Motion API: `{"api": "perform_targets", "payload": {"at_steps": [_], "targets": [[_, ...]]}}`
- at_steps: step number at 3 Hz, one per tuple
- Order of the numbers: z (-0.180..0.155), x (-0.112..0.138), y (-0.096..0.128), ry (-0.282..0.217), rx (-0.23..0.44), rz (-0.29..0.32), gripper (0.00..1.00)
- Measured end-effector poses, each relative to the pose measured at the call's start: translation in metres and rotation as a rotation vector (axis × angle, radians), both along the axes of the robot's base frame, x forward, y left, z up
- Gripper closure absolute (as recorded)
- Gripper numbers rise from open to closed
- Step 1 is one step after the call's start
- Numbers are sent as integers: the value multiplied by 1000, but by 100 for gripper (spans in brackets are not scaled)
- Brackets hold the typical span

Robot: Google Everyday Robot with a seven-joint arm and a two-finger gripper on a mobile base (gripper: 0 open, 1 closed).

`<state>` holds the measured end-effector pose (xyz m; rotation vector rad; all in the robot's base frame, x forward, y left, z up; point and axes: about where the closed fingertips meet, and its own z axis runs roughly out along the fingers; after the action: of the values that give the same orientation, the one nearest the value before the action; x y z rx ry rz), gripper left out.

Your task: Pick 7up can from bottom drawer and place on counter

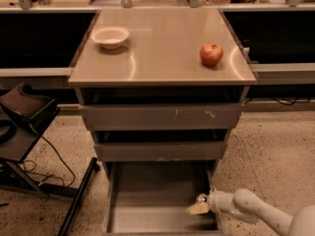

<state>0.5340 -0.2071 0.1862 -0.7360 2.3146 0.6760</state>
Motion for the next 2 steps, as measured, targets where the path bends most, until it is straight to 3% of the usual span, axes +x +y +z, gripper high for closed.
{"api": "perform_targets", "payload": {"at_steps": [1,2], "targets": [[0,0,0,0,0,0,0],[0,0,0,0,0,0,19]]}}
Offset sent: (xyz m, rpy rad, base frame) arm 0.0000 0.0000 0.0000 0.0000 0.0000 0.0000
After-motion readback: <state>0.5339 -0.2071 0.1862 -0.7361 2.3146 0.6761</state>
